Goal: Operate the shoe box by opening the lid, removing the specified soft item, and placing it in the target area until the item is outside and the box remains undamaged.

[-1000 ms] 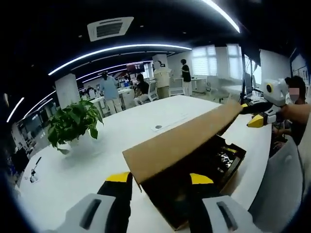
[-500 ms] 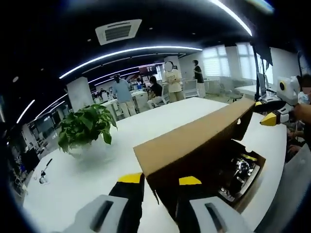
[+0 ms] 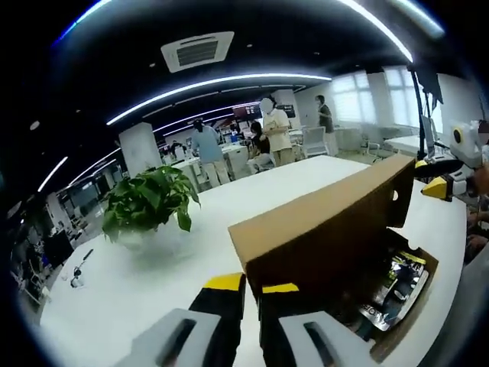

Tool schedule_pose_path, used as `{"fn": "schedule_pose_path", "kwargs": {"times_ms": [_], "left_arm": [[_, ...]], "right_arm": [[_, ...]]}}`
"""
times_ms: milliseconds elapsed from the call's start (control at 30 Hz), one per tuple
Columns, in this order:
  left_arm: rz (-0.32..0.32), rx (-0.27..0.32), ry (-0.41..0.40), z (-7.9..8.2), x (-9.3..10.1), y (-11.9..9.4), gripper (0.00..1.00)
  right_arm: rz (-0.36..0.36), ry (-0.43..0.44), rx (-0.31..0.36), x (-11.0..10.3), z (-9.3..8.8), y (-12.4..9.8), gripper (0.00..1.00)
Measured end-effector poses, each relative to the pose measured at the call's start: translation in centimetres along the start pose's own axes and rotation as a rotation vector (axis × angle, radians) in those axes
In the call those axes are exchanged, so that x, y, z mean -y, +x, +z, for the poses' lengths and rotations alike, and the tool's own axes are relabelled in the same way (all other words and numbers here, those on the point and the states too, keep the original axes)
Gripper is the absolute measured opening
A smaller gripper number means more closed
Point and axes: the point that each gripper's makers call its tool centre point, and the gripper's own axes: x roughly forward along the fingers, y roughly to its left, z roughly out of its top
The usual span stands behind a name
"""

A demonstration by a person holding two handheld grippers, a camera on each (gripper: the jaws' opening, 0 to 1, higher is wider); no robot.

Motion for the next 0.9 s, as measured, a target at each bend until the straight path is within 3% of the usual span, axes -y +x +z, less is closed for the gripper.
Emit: {"fn": "schedule_pose_path", "kwargs": {"times_ms": [267, 467, 567, 900], "left_arm": [[-0.005, 0.011, -0.032, 0.3, -0.4, 0.9, 0.05], [-0.004, 0.014, -0.04, 0.4, -0.8, 1.6, 0.05], [-0.004, 0.016, -0.042, 0.5, -0.9, 1.8, 0.05], [0.01, 0.029, -0.07, 0.7, -1.1, 2.9, 0.05]], "right_arm": [[-0.057, 0.007, -0.078, 0.5, -3.3, 0.9, 0.24], [-0.125, 0.013, -0.142, 2.1, -6.1, 1.8, 0.16], [-0.126, 0.041, -0.17, 2.6, -7.2, 2.5, 0.14], [-0.139, 0.06, -0.209, 3.3, -8.7, 4.0, 0.03]]}}
